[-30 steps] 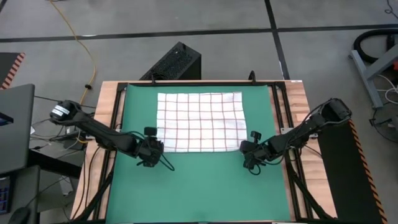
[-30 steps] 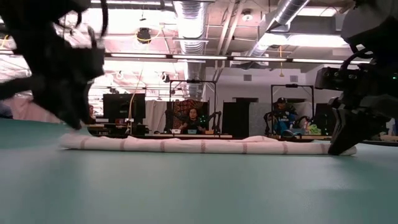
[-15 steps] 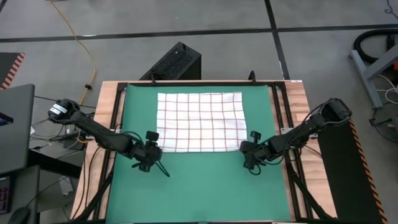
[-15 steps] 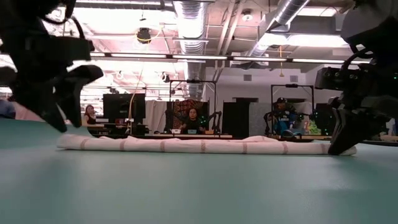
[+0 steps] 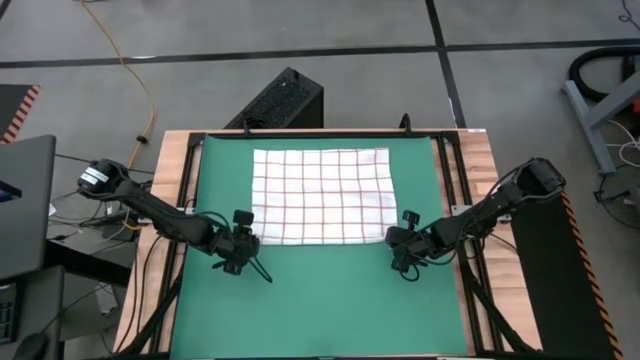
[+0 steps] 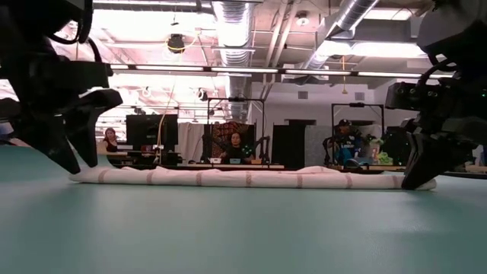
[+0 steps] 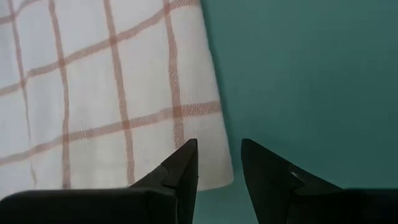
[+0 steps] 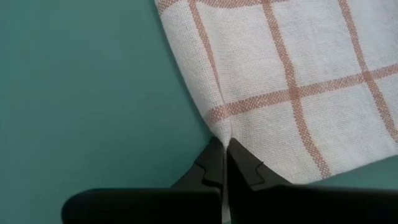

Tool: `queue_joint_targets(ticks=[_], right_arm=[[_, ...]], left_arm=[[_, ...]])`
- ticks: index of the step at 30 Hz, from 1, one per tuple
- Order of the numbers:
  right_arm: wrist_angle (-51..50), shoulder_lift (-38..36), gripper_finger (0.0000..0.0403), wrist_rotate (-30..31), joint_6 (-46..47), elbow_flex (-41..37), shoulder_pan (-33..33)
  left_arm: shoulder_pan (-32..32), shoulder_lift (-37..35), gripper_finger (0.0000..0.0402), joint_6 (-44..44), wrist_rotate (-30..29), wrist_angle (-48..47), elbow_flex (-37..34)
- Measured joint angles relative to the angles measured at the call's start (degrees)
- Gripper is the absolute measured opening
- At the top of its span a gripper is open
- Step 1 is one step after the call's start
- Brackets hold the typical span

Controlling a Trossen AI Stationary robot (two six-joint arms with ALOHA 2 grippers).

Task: Roll towel into tight, uniform cylinder
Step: Fold the white towel

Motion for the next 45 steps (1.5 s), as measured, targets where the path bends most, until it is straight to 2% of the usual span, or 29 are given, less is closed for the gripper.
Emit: queue_joint_targets(ticks=[9, 16, 20, 24, 28, 33, 40, 45], right_arm=[[0.2, 0.0, 0.0018, -0.1, -0.3, 0.0, 0.0], [0.2, 0.0, 0.0018, -0.2, -0.4, 0.0, 0.0], [0.3, 0.0, 0.0018, -0.2, -0.4, 0.0, 0.0], [0.2, 0.0, 0.0018, -0.2, -0.4, 0.1, 0.0], [-1.9, 0.4, 0.0017, -0.3, -2.0, 2.3, -0.1], [-10.5, 0.9, 0.0006, 2.0, -6.2, 9.5, -0.2], [-31.4, 0.5, 0.0002, 14.4, -8.0, 23.7, -0.1], [-42.7, -0.1, 0.0001, 21.9, -8.0, 33.5, -0.1]], left_arm=[[2.1, 0.0, 0.0113, -0.1, 1.1, 3.8, -3.1], [2.1, 0.0, 0.0105, -1.9, 1.0, 2.3, -3.6], [2.6, 0.0, 0.0073, -6.2, -1.5, 0.8, -3.6], [3.8, 0.0, 0.0016, -8.6, -1.7, 0.0, -3.6], [4.1, 0.0, 0.0003, -9.9, -5.4, -0.5, -2.9], [4.0, -0.1, 0.0001, -11.7, -10.7, -6.9, 4.1], [1.8, -0.1, 0.0, -12.3, -20.4, -24.7, 18.5], [0.2, -0.1, 0.0, -13.8, -28.6, -36.6, 28.8]])
